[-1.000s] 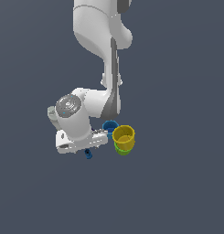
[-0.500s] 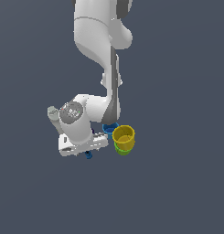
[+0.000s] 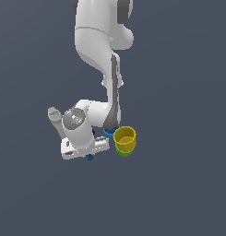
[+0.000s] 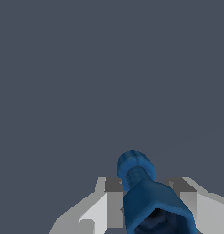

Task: Pick up a designated object from a clutter of objects.

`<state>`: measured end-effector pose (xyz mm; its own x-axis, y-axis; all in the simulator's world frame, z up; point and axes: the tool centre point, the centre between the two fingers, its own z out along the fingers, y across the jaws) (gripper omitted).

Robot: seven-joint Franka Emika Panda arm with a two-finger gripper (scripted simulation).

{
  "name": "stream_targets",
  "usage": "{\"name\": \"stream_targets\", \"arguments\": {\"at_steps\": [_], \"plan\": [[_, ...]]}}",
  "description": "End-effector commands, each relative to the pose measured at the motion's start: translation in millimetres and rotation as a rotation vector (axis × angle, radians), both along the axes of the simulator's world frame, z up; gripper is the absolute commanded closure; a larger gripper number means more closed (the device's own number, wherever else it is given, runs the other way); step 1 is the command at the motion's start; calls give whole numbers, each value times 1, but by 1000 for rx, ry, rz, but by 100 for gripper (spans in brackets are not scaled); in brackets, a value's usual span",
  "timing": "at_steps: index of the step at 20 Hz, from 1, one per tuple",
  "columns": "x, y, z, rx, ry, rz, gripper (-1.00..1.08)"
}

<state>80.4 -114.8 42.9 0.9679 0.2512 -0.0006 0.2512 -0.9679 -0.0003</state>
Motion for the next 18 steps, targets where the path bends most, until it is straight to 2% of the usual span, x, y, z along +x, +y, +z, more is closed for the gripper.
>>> {"name": "stream_targets", "arguments": {"at_steps": [1, 11, 18], "plan": [[0, 0, 0, 0, -1, 0, 108], [0, 2, 2, 0, -1, 0, 108], [-7, 18, 20, 0, -1, 0, 108]]}}
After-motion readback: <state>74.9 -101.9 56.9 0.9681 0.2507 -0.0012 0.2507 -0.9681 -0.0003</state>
